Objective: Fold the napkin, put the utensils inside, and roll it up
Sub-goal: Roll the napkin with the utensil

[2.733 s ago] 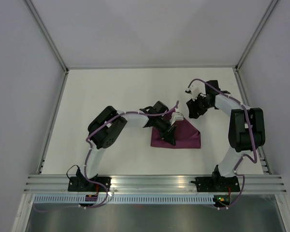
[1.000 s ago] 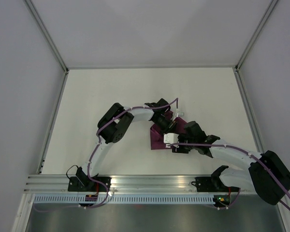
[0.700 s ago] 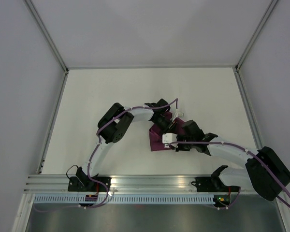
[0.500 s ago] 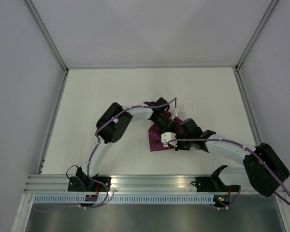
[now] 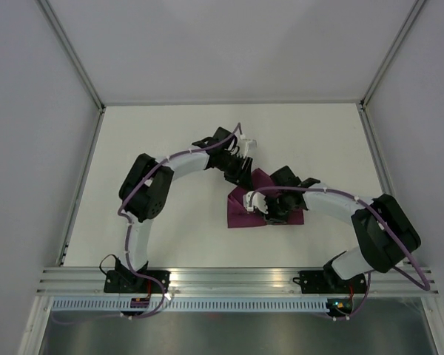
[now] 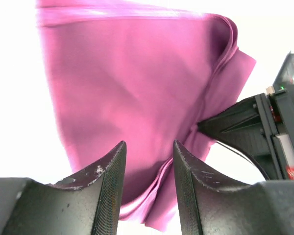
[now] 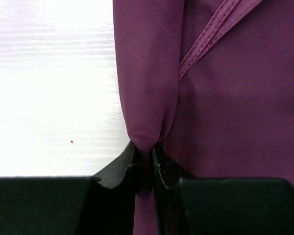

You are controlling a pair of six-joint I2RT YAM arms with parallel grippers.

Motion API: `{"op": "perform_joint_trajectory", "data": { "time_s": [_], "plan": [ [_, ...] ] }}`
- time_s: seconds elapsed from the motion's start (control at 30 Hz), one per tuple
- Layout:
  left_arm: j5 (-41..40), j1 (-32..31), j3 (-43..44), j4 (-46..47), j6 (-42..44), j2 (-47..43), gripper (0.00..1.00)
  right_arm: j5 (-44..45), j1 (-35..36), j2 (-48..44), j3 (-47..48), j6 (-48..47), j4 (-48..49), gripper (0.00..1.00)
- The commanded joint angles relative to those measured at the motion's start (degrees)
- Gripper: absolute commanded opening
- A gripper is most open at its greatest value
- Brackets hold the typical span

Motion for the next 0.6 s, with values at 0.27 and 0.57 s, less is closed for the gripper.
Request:
{"op": "perform_joint_trajectory", "data": {
  "time_s": [0.27,0.57],
  "plan": [
    [-28.5,2.8,-21.8,22.3,-8.6,-27.2,0.50,-11.3,-8.9,22.7,15.2,-11.4,-25.3,0.15],
    [-37.5,-0.9,-40.1,40.7,-3.3,-43.9,0.53,-13.3,-11.9,32.1,24.0,-14.3,-33.8,0.15]
  ]
}}
